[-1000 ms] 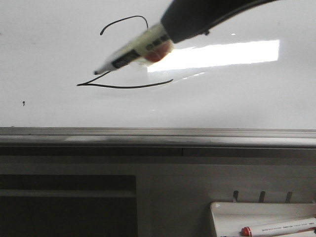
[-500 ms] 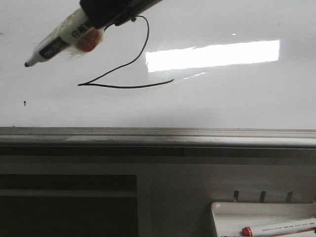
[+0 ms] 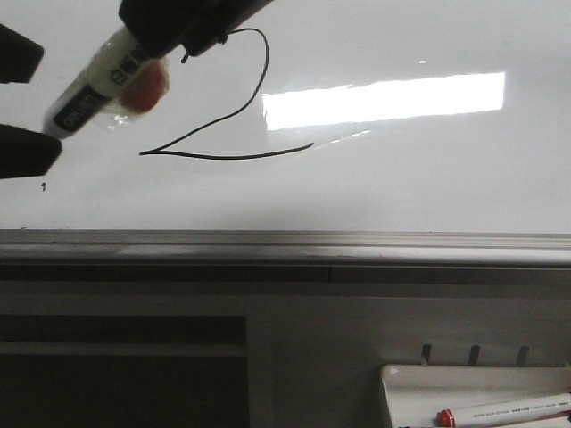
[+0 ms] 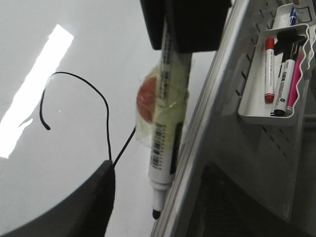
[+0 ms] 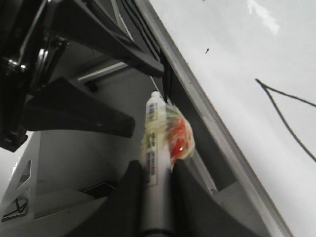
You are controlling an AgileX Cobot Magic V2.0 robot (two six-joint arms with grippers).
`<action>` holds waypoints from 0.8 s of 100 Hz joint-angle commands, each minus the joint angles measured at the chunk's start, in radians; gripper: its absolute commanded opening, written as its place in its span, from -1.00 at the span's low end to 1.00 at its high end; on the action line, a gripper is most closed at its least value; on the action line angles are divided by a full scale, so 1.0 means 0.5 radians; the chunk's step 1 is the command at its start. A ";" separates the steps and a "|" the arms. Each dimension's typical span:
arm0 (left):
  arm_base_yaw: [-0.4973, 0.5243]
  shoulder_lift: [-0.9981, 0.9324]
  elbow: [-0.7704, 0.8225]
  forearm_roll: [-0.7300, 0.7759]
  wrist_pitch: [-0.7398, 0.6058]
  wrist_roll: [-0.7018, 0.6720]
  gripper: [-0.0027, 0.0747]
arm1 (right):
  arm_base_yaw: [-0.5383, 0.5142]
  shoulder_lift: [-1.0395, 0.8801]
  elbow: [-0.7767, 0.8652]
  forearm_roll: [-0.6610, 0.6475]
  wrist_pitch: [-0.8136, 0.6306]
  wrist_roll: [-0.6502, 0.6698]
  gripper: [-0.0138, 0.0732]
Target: Write number 2 on whiteboard
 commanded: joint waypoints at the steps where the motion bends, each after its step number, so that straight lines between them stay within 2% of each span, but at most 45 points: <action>1: -0.017 0.091 -0.097 0.003 -0.123 -0.011 -0.03 | -0.002 -0.043 -0.067 0.027 -0.067 0.018 -0.80; 24: -0.017 0.225 -0.097 0.003 -0.260 -0.011 -0.04 | -0.006 -0.043 -0.067 0.024 0.012 0.084 -0.80; 53: -0.017 0.228 -0.097 -0.026 -0.296 -0.015 -0.06 | -0.006 -0.039 -0.067 -0.051 0.033 0.148 -0.80; 62: -0.017 0.228 -0.097 -0.050 -0.304 -0.015 -0.30 | -0.006 -0.039 -0.067 -0.051 0.033 0.150 -0.80; 75: -0.017 0.228 -0.097 -0.050 -0.304 -0.015 -0.96 | -0.006 -0.039 -0.067 -0.051 0.029 0.150 -0.80; 80: -0.017 0.228 -0.097 -0.050 -0.304 -0.015 -0.98 | -0.006 -0.039 -0.067 -0.051 0.029 0.150 -0.80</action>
